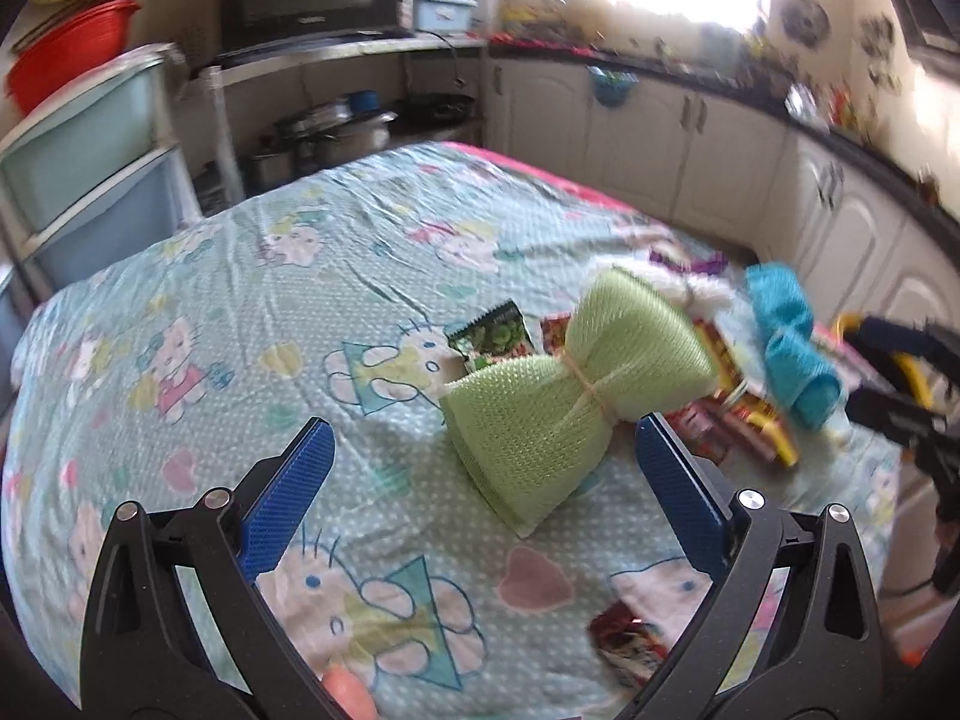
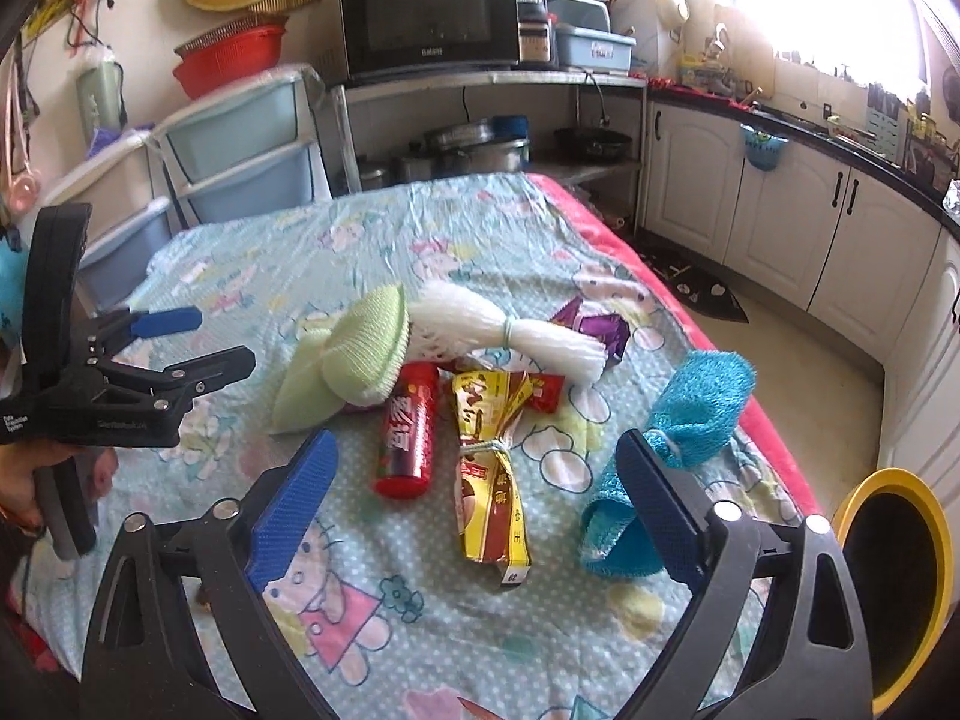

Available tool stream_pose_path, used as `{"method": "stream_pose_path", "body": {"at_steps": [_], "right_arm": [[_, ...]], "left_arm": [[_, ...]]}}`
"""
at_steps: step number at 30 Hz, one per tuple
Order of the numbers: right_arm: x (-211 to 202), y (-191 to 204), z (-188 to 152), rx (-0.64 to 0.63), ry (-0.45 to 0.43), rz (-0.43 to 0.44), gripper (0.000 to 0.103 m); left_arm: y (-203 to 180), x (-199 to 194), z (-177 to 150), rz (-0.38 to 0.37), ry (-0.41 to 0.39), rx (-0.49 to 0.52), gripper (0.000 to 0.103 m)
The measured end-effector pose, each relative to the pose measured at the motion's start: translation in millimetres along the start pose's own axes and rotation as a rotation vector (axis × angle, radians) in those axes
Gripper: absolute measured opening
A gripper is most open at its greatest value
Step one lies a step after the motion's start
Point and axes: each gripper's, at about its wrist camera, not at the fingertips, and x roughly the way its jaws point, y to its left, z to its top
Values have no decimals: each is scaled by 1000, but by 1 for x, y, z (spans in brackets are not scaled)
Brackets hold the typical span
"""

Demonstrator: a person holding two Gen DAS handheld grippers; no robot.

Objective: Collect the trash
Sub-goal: 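Grasp the yellow snack wrapper with the right tool while the left tool grasps the green mesh scrubber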

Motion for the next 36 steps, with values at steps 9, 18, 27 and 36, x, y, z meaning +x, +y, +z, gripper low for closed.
{"method": "stream_pose_path", "body": {"at_steps": [9, 18, 27, 36], "right_arm": [[44, -8, -1, -14, 125, 31, 65], [72, -6, -1, -19, 220, 62, 44], [83, -11, -10, 12, 267, 76, 32], [80, -9, -11, 28, 255, 92, 31]], "left_arm": [[-7, 30, 12, -99, 25, 191, 92], [-24, 58, 21, -208, 83, 305, 92], [-18, 73, 12, -292, 123, 266, 70], [-15, 53, -2, -237, 134, 246, 62]]}}
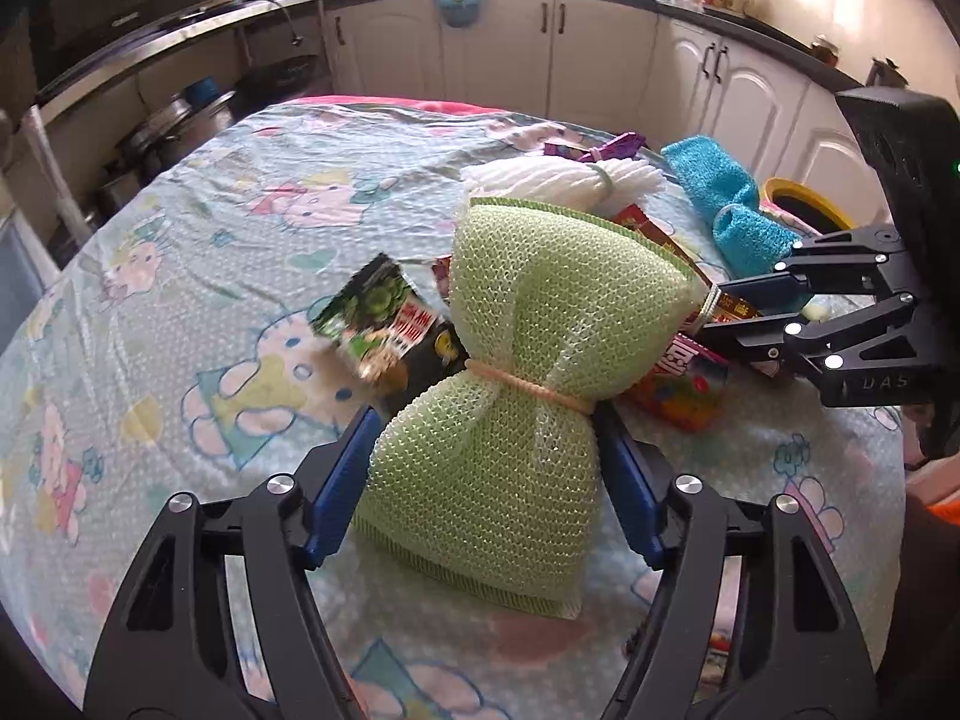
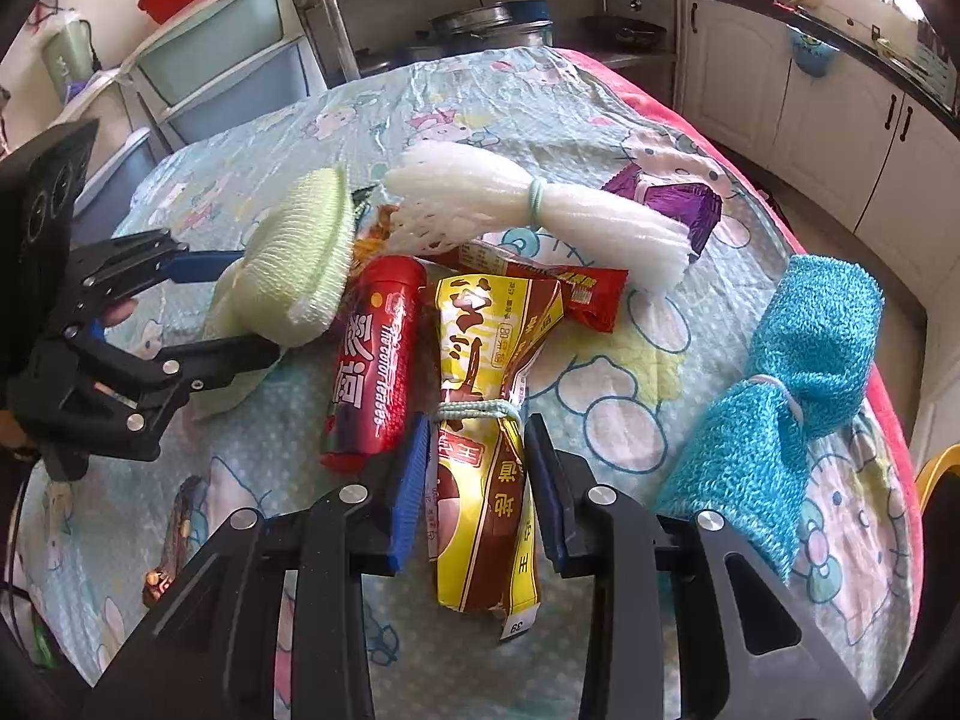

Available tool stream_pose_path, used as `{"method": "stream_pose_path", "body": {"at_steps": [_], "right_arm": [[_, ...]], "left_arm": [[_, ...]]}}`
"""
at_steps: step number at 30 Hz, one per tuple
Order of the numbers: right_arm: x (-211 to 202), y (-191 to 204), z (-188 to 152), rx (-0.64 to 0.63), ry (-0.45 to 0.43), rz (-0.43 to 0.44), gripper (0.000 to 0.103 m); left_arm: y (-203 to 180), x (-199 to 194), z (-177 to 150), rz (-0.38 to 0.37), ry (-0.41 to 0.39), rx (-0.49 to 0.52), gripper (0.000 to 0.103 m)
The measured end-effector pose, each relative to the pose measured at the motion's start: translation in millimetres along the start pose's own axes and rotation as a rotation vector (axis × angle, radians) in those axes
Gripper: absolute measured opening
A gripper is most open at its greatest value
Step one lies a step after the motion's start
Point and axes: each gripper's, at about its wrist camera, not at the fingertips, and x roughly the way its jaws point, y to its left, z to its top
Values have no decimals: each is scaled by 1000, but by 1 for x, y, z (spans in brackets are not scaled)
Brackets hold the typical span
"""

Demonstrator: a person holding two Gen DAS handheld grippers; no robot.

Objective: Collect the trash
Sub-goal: 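Grasp the yellow snack wrapper with the right tool while the left tool grasps the green mesh scrubber, then lift the wrapper and scrubber and carry them over the bin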

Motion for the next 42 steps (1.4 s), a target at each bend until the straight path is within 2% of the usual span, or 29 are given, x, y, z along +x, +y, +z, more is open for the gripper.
{"method": "stream_pose_path", "body": {"at_steps": [6, 9, 16, 23, 37, 42], "right_arm": [[-11, 4, -8, 12, -25, 8, 31], [-21, 6, -13, 18, -40, 16, 31], [-42, 11, -23, 5, -79, 11, 31], [-68, 13, -33, 13, -131, 15, 31], [-124, 5, -49, 37, -227, 10, 31], [-146, -1, -53, 55, -274, 6, 31]], "left_arm": [[3, -28, -12, 31, -33, -104, 60], [2, -42, -17, 21, -65, -156, 60], [-20, -61, -18, 37, -95, -177, 60], [-39, -78, -18, 87, -104, -206, 60], [-73, -105, -7, 97, -162, -239, 60], [-85, -113, 6, 71, -190, -252, 60]]}}
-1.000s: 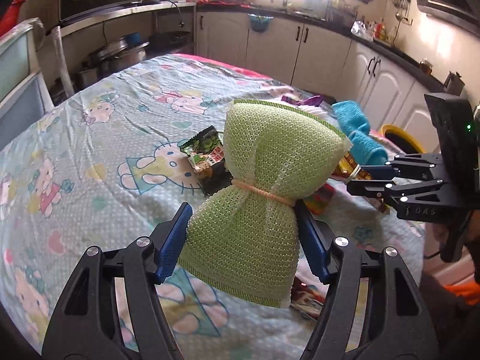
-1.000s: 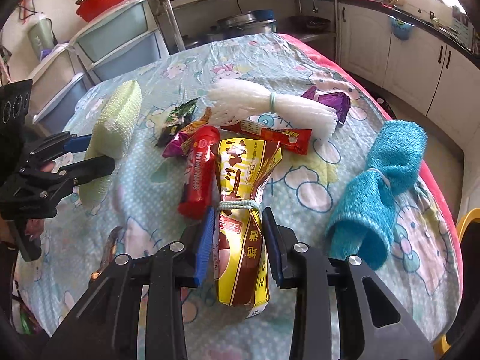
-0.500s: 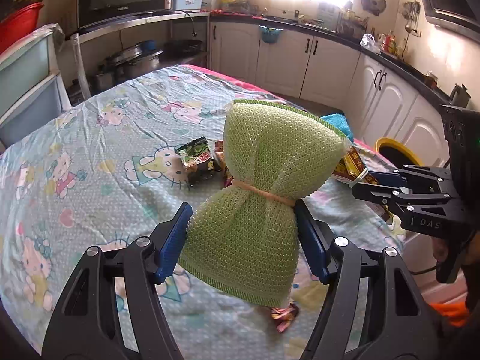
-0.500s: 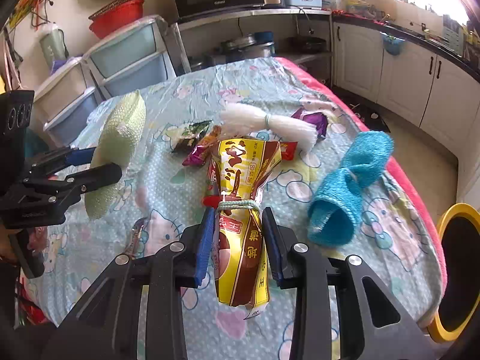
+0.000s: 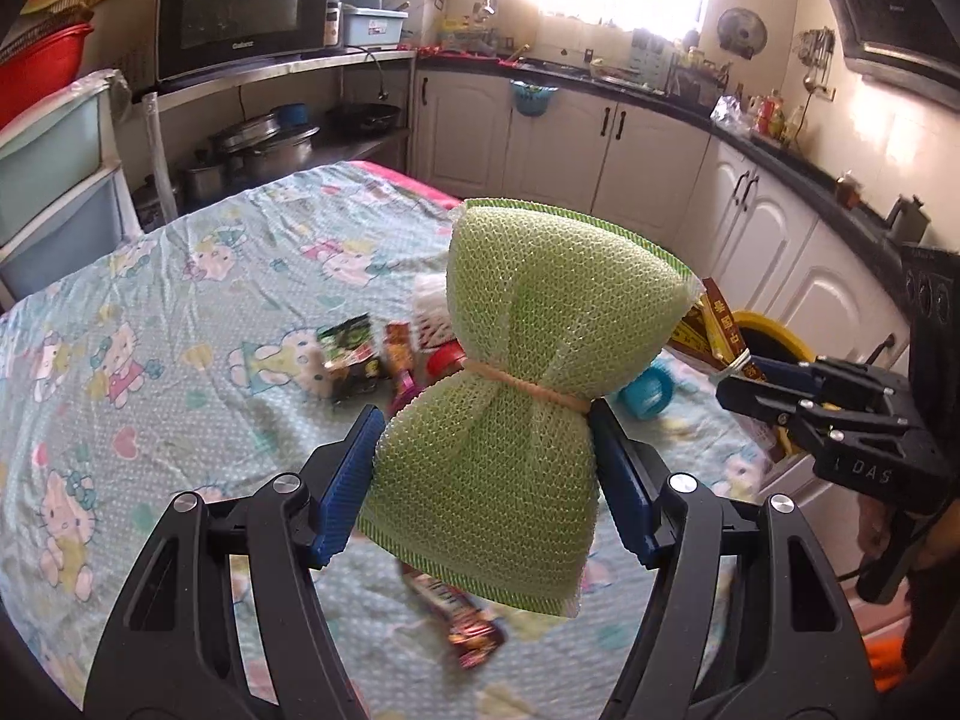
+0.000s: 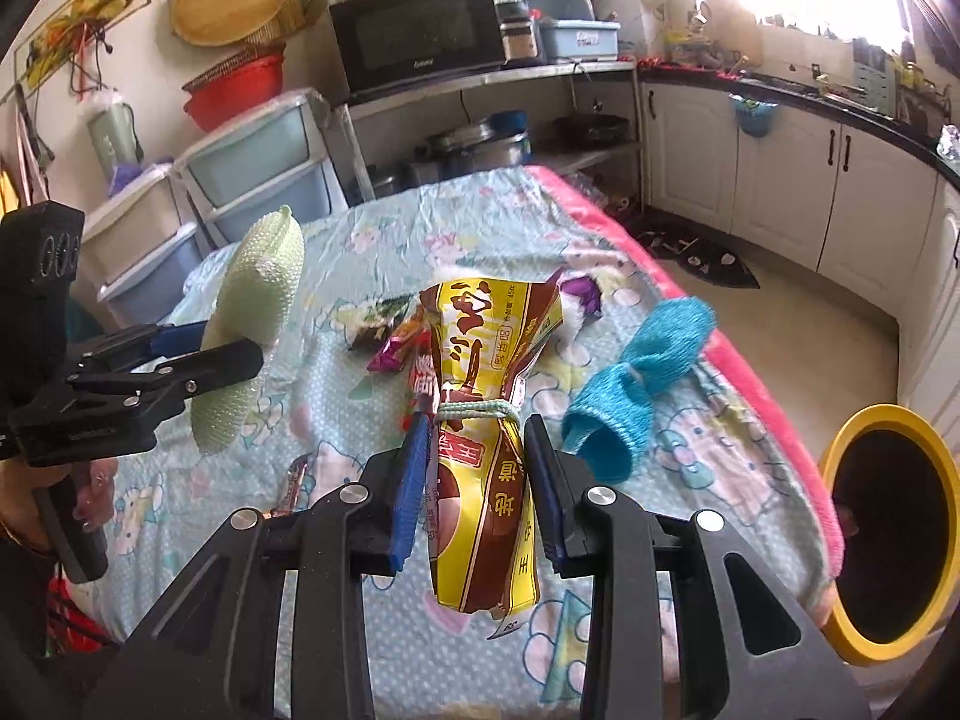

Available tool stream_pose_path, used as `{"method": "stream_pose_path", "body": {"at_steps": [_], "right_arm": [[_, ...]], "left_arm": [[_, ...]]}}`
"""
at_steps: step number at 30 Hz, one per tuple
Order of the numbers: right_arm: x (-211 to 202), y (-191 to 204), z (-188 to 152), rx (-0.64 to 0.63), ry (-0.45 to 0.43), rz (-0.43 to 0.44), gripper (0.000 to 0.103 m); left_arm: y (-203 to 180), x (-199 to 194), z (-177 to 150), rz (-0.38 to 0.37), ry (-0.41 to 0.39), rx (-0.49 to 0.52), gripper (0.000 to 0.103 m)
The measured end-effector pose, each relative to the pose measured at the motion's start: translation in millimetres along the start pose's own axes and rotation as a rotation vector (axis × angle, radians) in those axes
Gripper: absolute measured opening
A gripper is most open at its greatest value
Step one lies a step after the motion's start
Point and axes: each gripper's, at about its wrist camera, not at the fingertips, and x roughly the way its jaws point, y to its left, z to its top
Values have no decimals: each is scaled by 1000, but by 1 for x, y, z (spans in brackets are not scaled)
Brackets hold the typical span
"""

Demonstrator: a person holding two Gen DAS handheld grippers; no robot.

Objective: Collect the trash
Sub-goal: 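Lift the wrapper and scrubber and carry them over the bin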

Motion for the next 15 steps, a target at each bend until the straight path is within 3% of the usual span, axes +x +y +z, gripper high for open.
{"method": "stream_pose_path", "body": {"at_steps": [9, 15], "right_arm": [[-38, -19, 7, 36, -84, -33, 31], [-60, -35, 16, 50, -130, -71, 31]], "left_arm": [[-35, -10, 27, -62, -65, 28, 60], [-59, -1, 39, -99, -67, 53, 60]]}}
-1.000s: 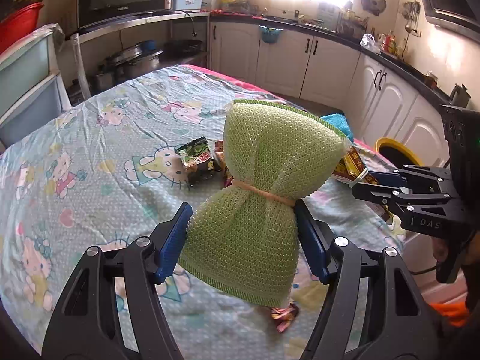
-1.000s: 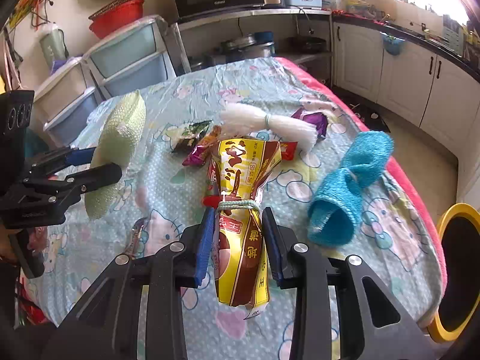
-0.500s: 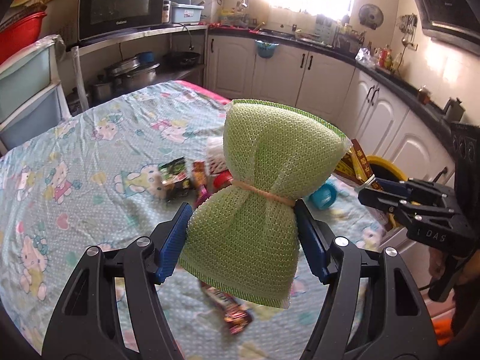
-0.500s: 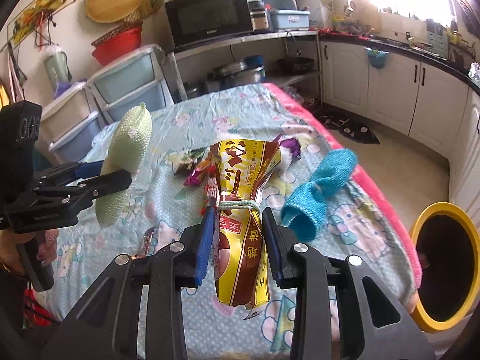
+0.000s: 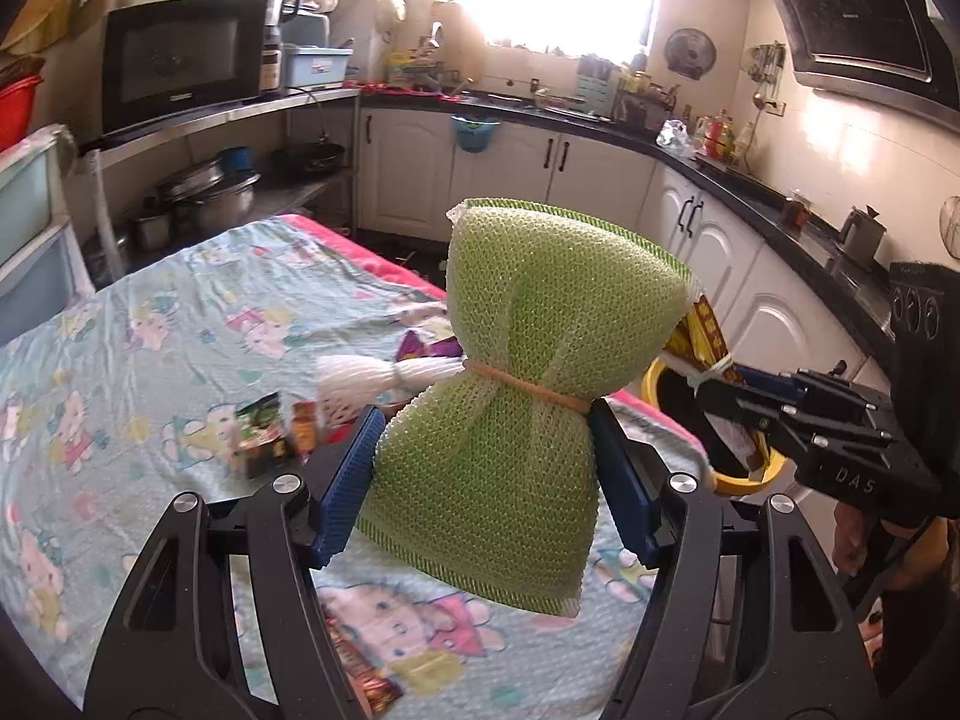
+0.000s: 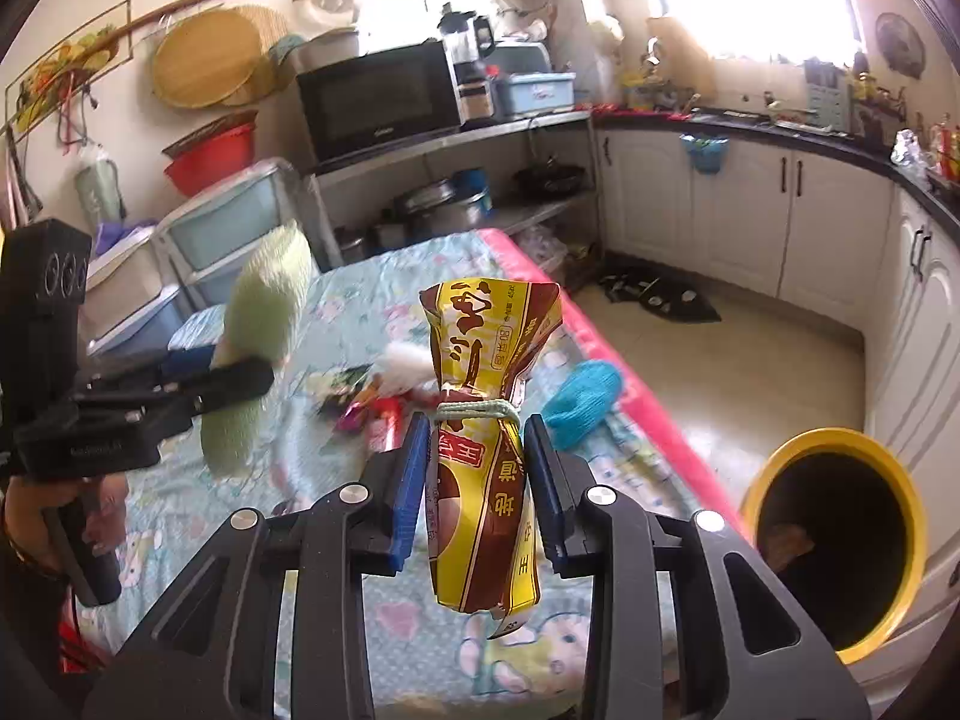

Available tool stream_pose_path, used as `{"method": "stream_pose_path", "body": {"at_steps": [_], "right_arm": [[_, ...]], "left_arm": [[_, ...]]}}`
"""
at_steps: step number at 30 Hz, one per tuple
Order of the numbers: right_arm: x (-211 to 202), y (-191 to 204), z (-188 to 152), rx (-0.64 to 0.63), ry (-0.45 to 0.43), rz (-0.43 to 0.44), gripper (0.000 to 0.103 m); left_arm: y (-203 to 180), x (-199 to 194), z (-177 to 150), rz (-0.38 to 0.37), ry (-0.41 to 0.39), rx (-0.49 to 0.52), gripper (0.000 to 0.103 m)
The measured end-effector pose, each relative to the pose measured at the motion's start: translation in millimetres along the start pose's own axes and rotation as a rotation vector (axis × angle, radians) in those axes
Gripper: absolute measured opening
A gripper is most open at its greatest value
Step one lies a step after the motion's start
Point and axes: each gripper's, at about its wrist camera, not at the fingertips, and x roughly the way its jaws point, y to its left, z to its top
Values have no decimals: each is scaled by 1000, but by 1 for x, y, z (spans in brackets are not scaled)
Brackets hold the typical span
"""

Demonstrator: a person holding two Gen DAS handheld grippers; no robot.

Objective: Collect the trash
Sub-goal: 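Lift the wrapper and scrubber and carry them over the bin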

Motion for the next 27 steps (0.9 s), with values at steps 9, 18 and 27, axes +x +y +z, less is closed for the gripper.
{"method": "stream_pose_path", "body": {"at_steps": [9, 18, 27], "right_arm": [[-25, -32, 15, 37, -72, -61, 31], [-49, -69, 19, 91, -132, -135, 31], [-78, -114, 15, 160, -185, -231, 31]], "left_arm": [[-29, 20, 19, -43, -6, 37, 60], [-63, 39, 38, -100, -13, 74, 60], [-110, 61, 59, -172, -21, 117, 60]]}}
